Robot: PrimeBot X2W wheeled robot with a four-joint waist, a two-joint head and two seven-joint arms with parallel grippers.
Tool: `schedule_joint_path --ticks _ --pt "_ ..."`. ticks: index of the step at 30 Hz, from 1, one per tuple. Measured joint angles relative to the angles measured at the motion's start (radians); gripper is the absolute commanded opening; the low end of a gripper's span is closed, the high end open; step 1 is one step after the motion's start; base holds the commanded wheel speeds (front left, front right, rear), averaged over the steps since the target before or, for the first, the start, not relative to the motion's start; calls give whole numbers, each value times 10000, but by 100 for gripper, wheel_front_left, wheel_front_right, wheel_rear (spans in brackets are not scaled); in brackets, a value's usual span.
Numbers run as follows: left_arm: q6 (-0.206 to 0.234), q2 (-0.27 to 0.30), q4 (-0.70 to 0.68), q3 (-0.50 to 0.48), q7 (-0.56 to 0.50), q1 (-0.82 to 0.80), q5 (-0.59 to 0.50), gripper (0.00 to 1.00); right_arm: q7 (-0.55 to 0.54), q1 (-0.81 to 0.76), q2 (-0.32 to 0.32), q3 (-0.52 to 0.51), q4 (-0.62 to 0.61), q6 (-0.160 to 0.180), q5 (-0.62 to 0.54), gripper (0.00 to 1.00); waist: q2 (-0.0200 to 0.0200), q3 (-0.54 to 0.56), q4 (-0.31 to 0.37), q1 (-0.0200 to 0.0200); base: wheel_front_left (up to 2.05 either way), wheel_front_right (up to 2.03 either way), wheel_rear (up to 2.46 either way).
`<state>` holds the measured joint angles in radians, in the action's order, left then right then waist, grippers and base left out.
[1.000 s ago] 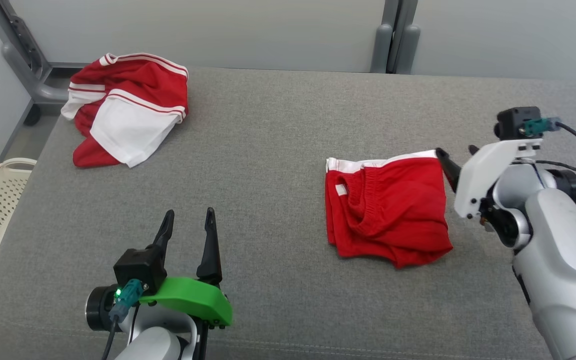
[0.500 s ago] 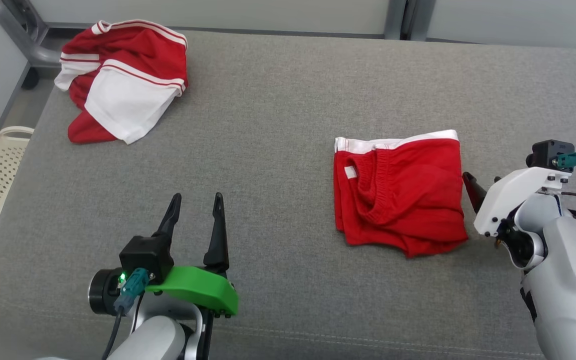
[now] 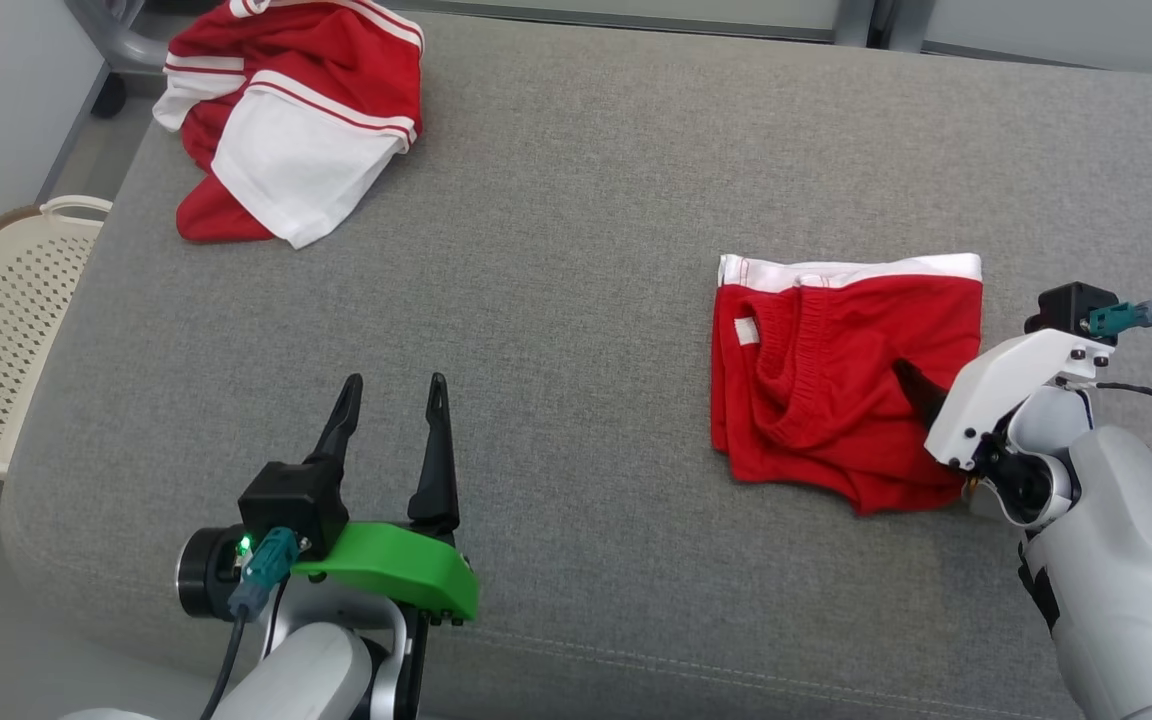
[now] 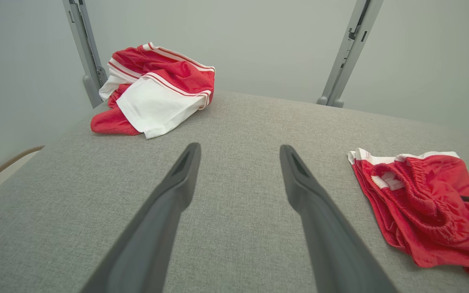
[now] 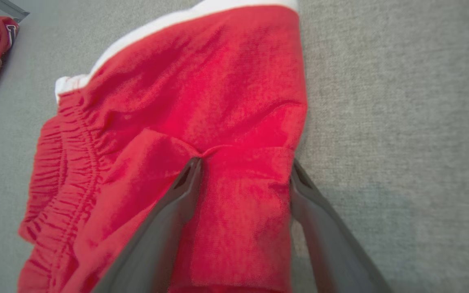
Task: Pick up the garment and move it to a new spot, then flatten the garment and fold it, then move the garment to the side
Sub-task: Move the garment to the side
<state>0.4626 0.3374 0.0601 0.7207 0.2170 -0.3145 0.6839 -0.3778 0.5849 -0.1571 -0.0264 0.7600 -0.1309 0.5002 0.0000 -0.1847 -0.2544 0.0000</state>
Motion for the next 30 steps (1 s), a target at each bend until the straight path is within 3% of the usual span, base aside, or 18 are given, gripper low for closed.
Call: schedule_joint_path --ticks 1,2,3,16,30 --pt "15 2 -19 -12 15 -6 -8 100 -36 36 -67 136 -8 0 4 69 0 -41 -16 0 0 0 0" --pt "35 2 -31 -15 35 -24 -27 100 -33 57 -94 198 -21 0 4 20 0 -61 -15 0 0 0 0" --pt "38 6 -50 -29 44 -46 -29 100 13 87 -130 284 -33 0 2 0 0 -81 -9 0 0 0 0" --pt "155 88 -349 -38 94 -324 -267 100 290 1151 -1007 1131 -15 0 -489 0 0 -513 641 0 0 0 0" --pt "307 462 -928 36 -320 -1082 -688 100 458 2140 -2291 1214 -63 0 -926 0 0 -1158 2159 0 0 0 0"
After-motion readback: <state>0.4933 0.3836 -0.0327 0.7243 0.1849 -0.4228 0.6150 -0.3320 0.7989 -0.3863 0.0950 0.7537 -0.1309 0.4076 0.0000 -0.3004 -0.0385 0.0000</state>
